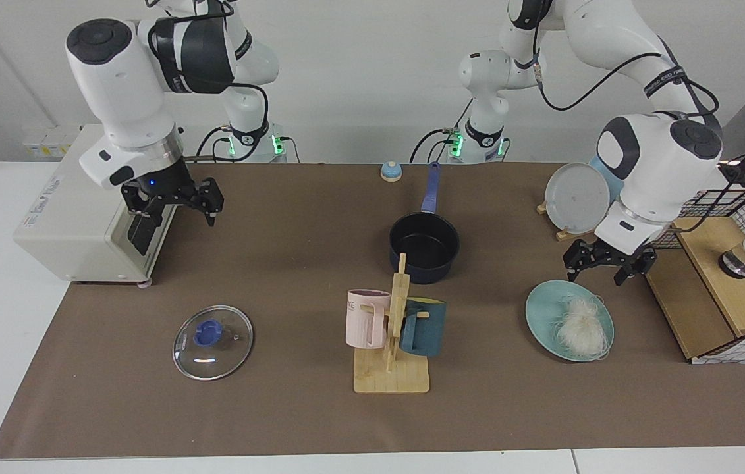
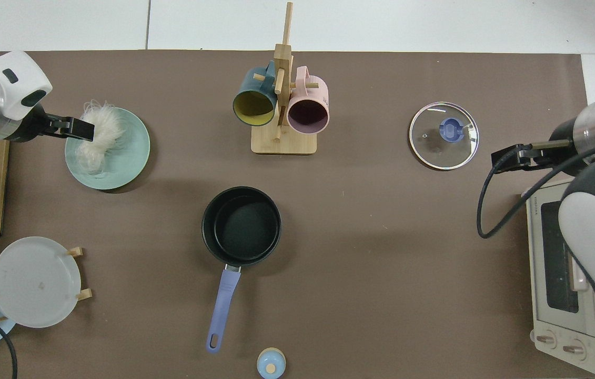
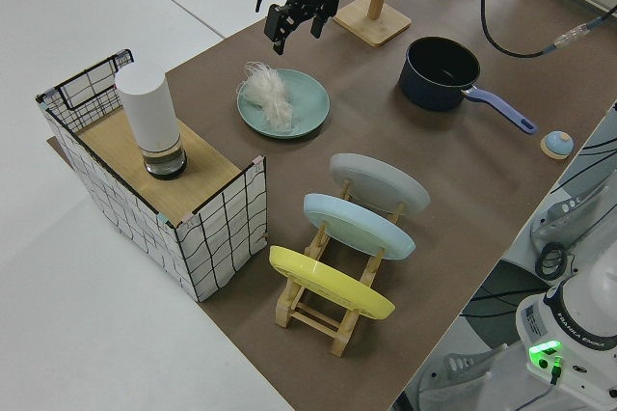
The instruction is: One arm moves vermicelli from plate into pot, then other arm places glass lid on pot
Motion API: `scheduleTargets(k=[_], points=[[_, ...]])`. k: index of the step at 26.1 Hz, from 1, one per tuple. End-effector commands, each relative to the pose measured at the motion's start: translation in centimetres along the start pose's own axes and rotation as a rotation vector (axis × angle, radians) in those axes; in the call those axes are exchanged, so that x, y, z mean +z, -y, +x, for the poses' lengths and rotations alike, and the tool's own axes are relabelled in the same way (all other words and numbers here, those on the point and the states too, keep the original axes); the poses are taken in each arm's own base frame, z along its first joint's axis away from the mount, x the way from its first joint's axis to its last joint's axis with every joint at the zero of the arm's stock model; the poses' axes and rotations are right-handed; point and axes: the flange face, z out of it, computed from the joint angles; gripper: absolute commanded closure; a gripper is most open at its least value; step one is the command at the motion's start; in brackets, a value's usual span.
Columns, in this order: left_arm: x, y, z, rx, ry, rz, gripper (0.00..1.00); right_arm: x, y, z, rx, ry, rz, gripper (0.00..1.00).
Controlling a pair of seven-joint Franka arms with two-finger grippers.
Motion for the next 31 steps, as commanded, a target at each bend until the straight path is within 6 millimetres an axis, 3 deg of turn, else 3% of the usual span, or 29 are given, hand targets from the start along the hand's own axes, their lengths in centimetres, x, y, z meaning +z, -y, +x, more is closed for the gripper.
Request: scheduleTargets(k=[1,5,9,15,18,25,31], points=[[3.5,1.5,-0.3,-0.001,-0.013,0.014,0.00,2.8,-0.5,6.2,-0.018,-0.036,0.008,0.00],[5.9,1.5,-0.3,0.000,-0.021,0.021,0.00,8.3,-0.7,9.2,-0.014,-0.030,0.012,0.00],[7.9,1.6,-0.1,0.001,-0.052,0.029,0.00,10.6,0.5,10.5,-0.028,-0.072,0.013,0.00],[9.9,1.9,0.0,-0.009,-0.062,0.033,0.00,14.8,1.1,11.0,-0.029,-0.073,0.038,0.00],[10.6,1.8,0.0,-0.030,-0.067,0.035,0.00,18.3,0.8,10.3,-0.027,-0.090,0.037,0.00],[11.9,1.6,0.0,-0.052,-0.061,0.034,0.00,22.0,0.6,8.5,-0.017,-0.046,0.035,0.00],[13.7,1.1,-0.4,-0.080,-0.051,0.031,0.00,22.2,0.2,8.3,-0.017,-0.059,0.036,0.00]])
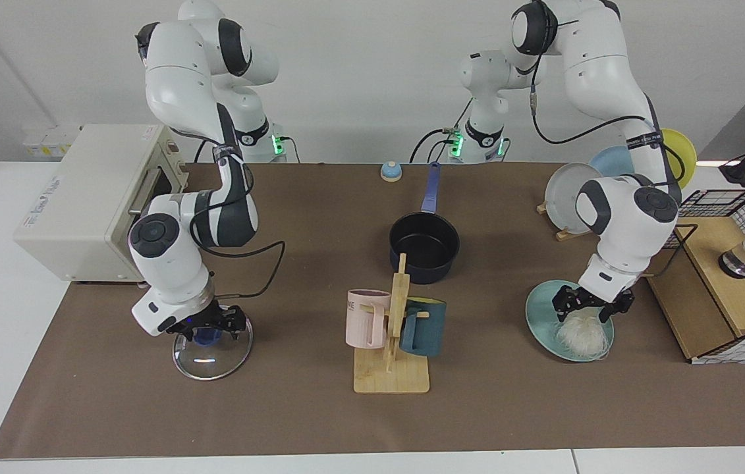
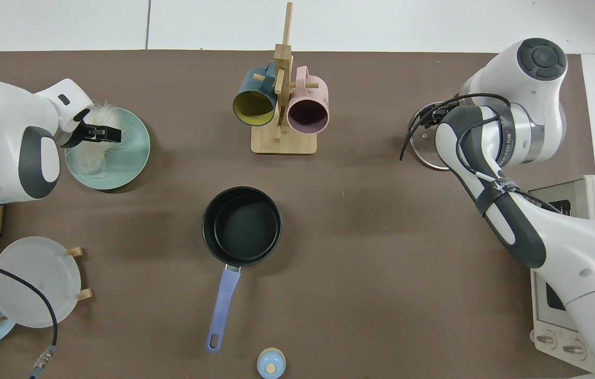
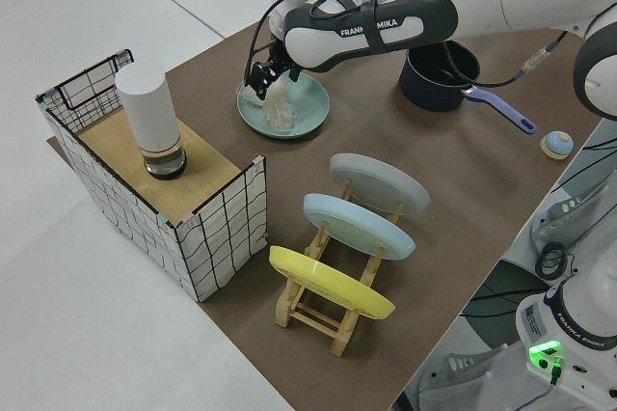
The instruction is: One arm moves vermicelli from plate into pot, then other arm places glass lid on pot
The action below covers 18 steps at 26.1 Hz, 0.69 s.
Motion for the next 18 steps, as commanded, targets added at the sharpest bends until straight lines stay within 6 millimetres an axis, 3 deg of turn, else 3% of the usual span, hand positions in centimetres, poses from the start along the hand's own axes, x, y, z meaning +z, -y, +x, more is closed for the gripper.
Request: scheduleTargets(k=[1,10,18], points=[[1.9,-0.4,-0.5,-0.016,0.000,0.016,0.00,-0.7,-1.0,-1.2,-0.013,-0.008,0.019,0.00],[5.5,-0.4,-0.7,0.012,-0.009,0.038,0.00,0.8,-2.2,-2.3,0.002,0.004,0.018,0.00],[6.2,-0.4,-0.4,0.060,-0.029,0.076,0.00,0.8,-2.0,-2.5,0.008,0.006,0.018,0.01]])
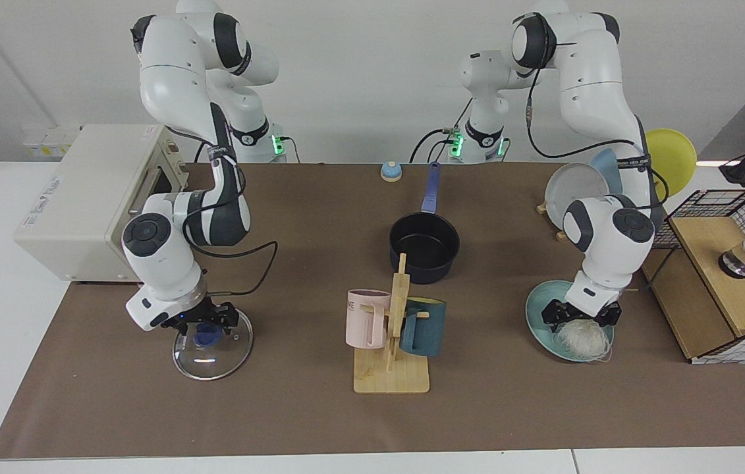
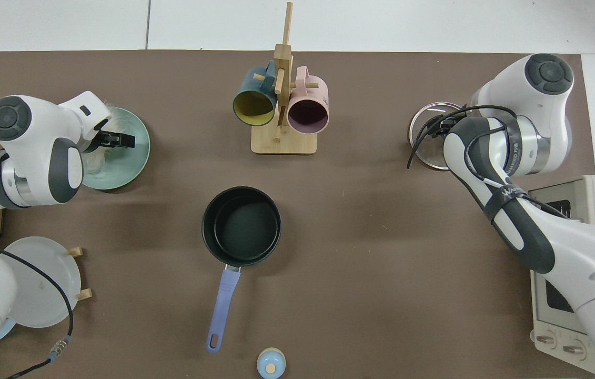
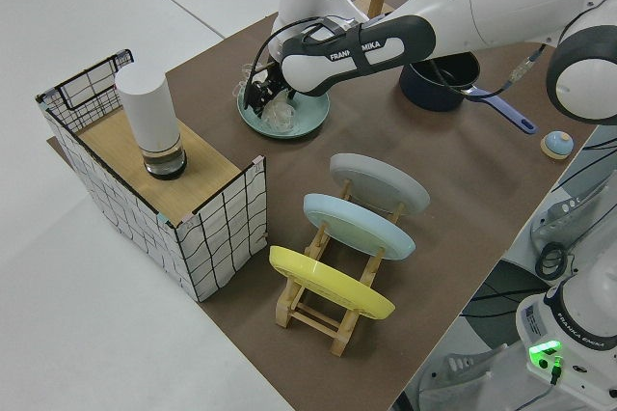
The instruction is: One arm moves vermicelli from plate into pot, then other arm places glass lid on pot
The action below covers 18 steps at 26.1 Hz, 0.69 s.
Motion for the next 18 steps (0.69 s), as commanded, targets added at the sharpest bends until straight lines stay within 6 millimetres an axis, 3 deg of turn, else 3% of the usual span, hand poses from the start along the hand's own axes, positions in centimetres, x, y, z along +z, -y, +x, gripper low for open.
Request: scheduleTargets(k=[1,4,5,6,7,8,13,18], points=[[1.0,0.0,0.0,0.040,-0.011,0.047,0.03,-0.5,0.0,-0.7,-0.018,-0.022,0.020,0.04],[1.1,0.4,-0.1,0.084,-0.006,0.051,0.36,-0.7,-0.1,-0.4,-0.030,-0.050,0.019,0.30],[1.0,0.5,-0.1,0.111,-0.008,0.051,0.58,-0.7,0.0,-0.5,-0.030,-0.050,0.019,0.48],[1.0,0.5,-0.1,0.119,-0.009,0.047,0.92,-0.7,0.2,-0.5,-0.032,-0.050,0.019,0.74],[1.1,0.5,-0.1,0.110,-0.008,0.042,1.00,-0.7,0.5,-0.5,-0.033,-0.050,0.019,0.94],[1.1,0.5,-0.1,0.102,-0.008,0.042,1.00,-0.7,0.5,-0.5,-0.033,-0.050,0.019,1.00],[0.6,0.6,0.0,0.090,-0.007,0.042,1.00,-0.7,0.4,-0.4,-0.027,-0.051,0.020,1.00],[-1.3,0.7,0.3,0.101,-0.003,0.043,1.00,-1.1,0.2,-0.2,-0.023,-0.059,0.021,1.00]])
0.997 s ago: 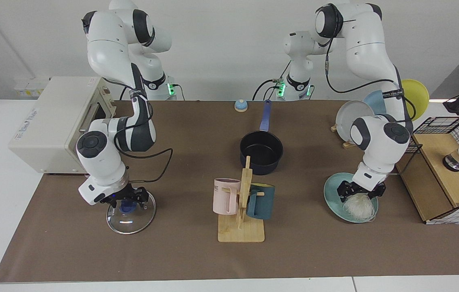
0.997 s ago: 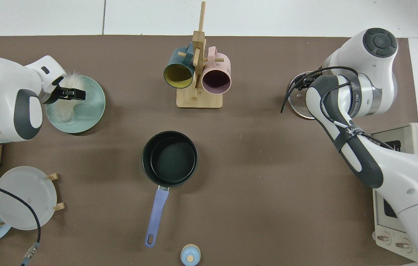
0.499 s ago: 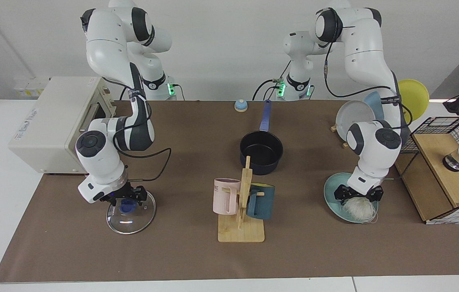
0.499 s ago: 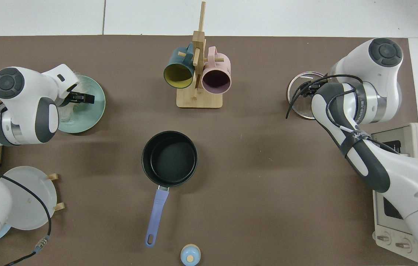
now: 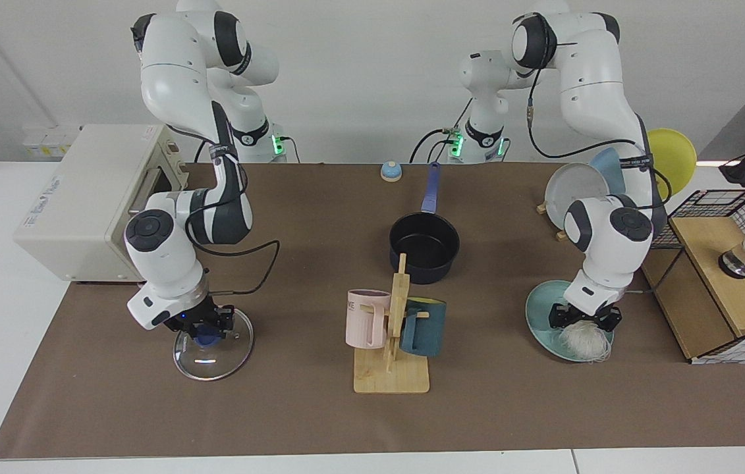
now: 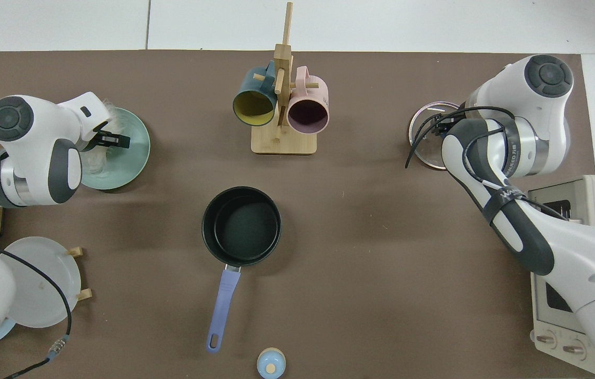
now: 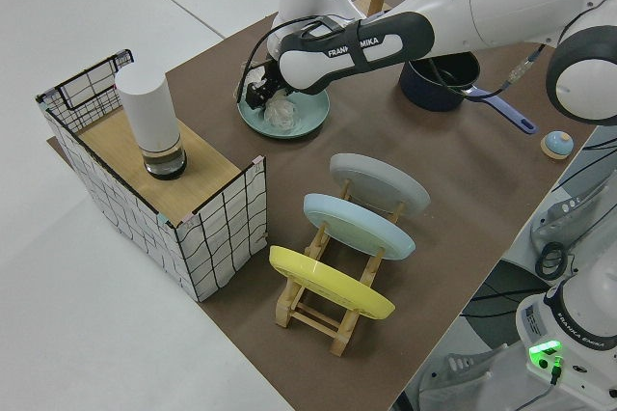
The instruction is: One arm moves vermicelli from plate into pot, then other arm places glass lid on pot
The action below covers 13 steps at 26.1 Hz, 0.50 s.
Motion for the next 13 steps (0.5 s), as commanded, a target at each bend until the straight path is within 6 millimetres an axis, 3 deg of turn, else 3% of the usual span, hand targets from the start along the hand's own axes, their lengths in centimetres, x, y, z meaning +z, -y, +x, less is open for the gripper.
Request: scheduleTargets(k=[1,7,13], points=[[-1.7,0.5,0.1,0.023,0.011,0.011,1.00,-1.0,-0.2,-0.3,-0.016,-0.026,0.018,1.00],[-6.0,0.2,0.3,0.038,0.038,0.005,1.00,-5.5,0.2,-0.5,-0.018,-0.053,0.018,1.00],[-13.7,-0.9,-0.3,0.034,0.083,-0.010,1.00,-11.8,0.0,-2.1,-0.015,-0.027,0.013,1.00]])
